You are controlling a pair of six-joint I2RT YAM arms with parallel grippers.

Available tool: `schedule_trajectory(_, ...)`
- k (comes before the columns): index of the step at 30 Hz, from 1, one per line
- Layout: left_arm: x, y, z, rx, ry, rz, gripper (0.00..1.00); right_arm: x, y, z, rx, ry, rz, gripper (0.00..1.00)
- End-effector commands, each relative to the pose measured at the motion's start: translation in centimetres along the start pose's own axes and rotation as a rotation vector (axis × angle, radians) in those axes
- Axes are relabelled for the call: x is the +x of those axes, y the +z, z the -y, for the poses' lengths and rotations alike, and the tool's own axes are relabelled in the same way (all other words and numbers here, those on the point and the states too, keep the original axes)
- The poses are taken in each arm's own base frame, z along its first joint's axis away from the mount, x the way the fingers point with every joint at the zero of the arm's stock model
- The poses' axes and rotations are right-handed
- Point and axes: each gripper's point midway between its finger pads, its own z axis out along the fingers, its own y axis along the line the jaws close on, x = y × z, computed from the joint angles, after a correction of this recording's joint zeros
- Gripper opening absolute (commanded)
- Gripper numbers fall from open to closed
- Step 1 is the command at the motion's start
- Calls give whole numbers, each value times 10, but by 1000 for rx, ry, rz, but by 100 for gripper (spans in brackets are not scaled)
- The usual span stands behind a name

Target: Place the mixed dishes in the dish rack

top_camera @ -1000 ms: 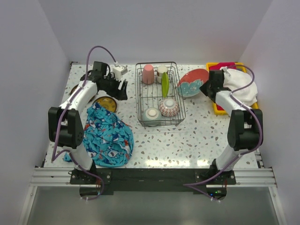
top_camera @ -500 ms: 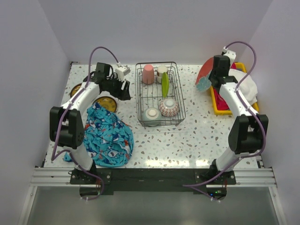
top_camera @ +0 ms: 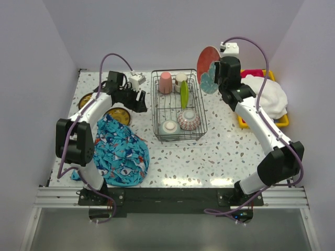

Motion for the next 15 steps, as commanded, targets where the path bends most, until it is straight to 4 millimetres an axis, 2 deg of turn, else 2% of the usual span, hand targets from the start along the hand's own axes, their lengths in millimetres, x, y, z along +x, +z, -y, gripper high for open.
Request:
schedule_trajectory(1,-21,-12,12,17,26,74,72,-109,-38,11,32,96,326,0)
schedule_trajectory(7,-21,-16,15,20,22,85,72,-104,-42,-6,37,22,312,0)
schedule_trajectory(15,-22,-19,20,34,20,96,72,-96,-38,-17,99,56,292,0)
